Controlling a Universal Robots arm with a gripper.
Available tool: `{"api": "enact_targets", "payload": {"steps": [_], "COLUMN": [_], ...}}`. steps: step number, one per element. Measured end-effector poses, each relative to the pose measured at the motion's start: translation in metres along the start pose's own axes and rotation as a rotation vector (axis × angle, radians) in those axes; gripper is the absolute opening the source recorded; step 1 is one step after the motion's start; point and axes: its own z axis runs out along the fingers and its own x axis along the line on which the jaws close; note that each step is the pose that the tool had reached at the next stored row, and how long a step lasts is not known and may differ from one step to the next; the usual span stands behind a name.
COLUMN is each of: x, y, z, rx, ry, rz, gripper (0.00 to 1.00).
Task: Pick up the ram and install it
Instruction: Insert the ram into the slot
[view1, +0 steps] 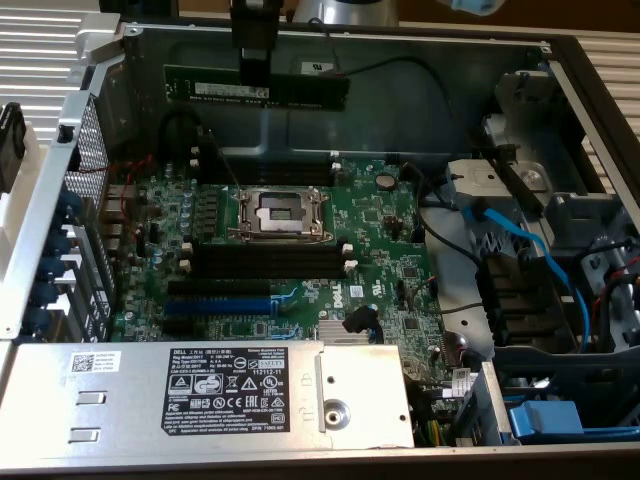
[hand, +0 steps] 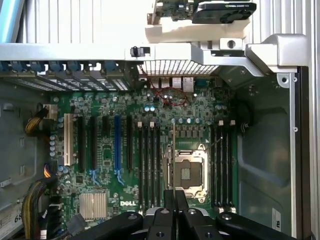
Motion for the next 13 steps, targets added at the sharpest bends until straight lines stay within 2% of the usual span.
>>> {"api": "enact_targets", "payload": {"steps": [3, 5, 6, 7, 8, 9, 12, 13], "x": [-0.0001, 0.0000, 0.0000, 0.0001, 0.0001, 0.0002, 0.0002, 0.0002], "y": [-0.0106, -0.0112, -0.0112, -0.0110, -0.0108, -0.0102, -0.0082, -0.0073], "z": [0.0053, 0.0083, 0.0088, 0.0091, 0.0094, 0.0094, 0.0095, 0.0096], "rx": [0.0002, 0.0004, 0.0006, 0.0011, 0.0046, 0.0172, 0.0723, 0.0867], "ry": [0.0009, 0.0025, 0.0067, 0.0134, 0.0203, 0.0258, 0.0458, 0.0502], "rz": [0.000, 0.000, 0.000, 0.000, 0.000, 0.000, -0.001, -0.001], "gripper": [0.12, 0.12, 0.12, 0.12, 0.12, 0.12, 0.12, 0.12]}}
